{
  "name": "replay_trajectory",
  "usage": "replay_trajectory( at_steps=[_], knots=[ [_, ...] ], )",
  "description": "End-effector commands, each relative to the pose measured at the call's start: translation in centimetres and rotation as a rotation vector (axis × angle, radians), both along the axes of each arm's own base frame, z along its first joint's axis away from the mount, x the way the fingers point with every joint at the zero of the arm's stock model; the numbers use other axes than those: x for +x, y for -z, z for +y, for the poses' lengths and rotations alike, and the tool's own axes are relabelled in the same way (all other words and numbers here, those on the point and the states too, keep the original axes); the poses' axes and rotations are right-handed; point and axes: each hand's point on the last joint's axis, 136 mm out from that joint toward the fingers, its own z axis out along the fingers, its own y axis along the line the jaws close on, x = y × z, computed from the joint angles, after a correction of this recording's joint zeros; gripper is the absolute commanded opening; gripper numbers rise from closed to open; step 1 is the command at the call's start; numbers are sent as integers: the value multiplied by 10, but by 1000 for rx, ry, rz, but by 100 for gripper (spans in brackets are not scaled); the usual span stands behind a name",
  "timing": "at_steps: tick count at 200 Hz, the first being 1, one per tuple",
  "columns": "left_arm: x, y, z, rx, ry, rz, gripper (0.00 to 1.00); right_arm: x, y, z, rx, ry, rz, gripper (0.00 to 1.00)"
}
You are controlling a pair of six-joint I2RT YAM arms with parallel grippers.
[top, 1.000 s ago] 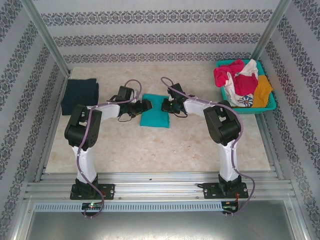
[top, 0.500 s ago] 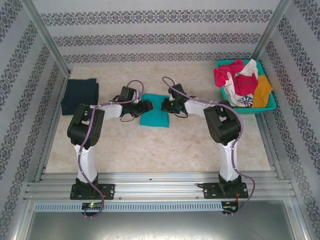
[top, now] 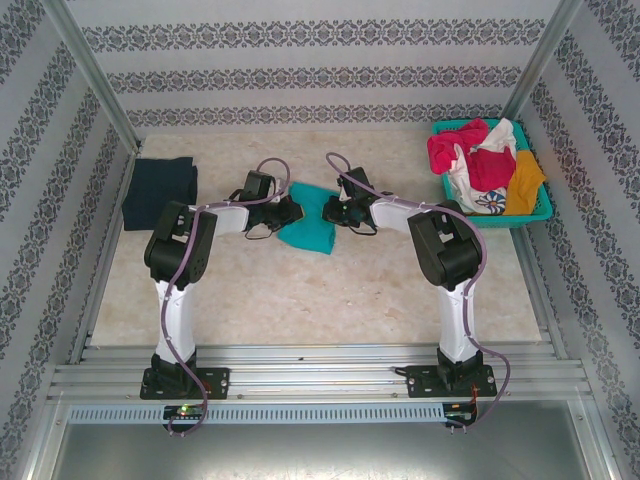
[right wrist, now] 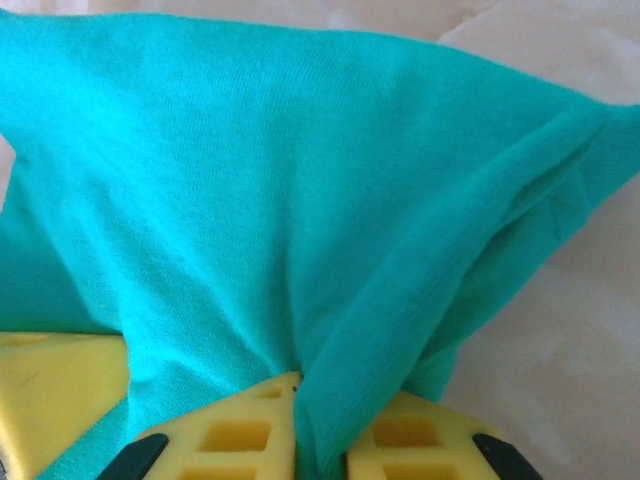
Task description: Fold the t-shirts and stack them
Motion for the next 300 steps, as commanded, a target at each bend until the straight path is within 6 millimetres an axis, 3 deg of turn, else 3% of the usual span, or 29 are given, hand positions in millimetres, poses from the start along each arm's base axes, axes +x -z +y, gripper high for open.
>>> replay_trajectory(
  at_steps=[1, 35, 57, 101, 173, 213, 251, 300],
  knots=[
    [-2, 7, -6, 37, 47, -42, 0, -21, 1, 9, 16, -73, 40, 21],
    [-8, -3, 11, 170, 89, -118, 0, -15, -48, -3, 25, -59, -122, 80],
    [-14, -16, 24, 219, 130, -190, 0, -17, -74, -13, 8, -77, -233, 96],
    [-15, -40, 72, 406, 156, -277, 0, -40, -95, -1, 25, -254, -419, 98],
    [-7, -69, 187, 585, 72, -240, 0, -100, -138, 93, 101, -671, -766, 98],
    [1, -97, 251, 673, 17, -287, 0, -116, -152, 138, 171, -789, -798, 98],
    [9, -130, 299, 711, -14, -317, 0, -112, -150, 142, 160, -785, -795, 98],
    [19, -167, 327, 687, -41, -361, 0, -116, -137, 133, 124, -774, -763, 98]
  ],
)
